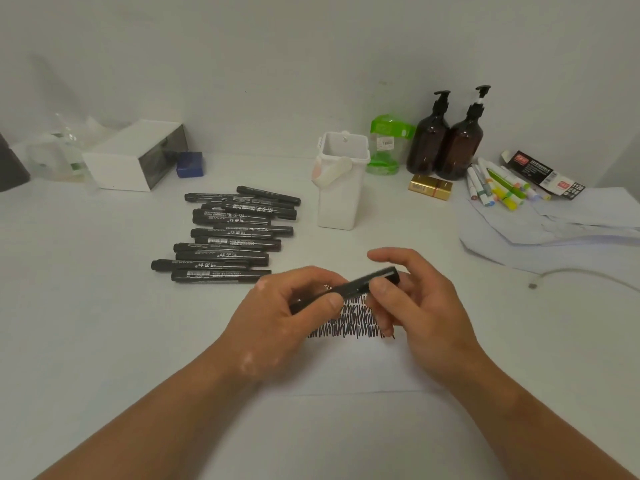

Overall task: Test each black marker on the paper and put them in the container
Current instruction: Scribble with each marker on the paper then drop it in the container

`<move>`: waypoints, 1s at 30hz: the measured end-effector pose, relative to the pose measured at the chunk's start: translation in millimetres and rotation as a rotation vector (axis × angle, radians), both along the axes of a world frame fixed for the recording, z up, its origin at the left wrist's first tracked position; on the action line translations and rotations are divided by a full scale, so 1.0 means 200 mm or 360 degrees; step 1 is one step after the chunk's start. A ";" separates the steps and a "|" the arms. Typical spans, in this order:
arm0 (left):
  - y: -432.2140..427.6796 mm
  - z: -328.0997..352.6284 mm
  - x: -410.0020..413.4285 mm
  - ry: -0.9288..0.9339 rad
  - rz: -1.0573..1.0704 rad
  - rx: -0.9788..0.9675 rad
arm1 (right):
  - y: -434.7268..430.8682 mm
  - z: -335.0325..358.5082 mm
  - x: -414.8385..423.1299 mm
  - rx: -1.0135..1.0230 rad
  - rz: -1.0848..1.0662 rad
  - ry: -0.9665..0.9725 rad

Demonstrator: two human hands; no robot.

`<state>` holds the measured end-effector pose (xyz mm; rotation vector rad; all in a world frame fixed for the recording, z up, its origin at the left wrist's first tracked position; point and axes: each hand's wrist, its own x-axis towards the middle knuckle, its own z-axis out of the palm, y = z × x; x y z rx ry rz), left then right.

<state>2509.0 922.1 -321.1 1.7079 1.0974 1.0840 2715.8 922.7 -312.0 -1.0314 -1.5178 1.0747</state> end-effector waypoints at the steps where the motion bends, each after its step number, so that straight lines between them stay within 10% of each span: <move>1: 0.00 0.00 0.00 0.0027 -0.0016 0.0002 | 0.00 0.00 0.00 0.0038 0.0018 -0.0036; 9: 0.04 -0.01 -0.07 -0.0157 0.0337 0.0058 | 0.16 0.42 0.16 0.0539 -0.0609 0.0042; 15: 0.05 -0.03 -0.07 -0.0083 0.0404 0.0046 | 0.51 0.84 0.11 0.0875 -0.0861 -0.0662; 30: 0.05 -0.04 -0.08 -0.0043 0.0378 0.0042 | 1.01 0.61 -0.20 0.0429 -0.0329 -0.2055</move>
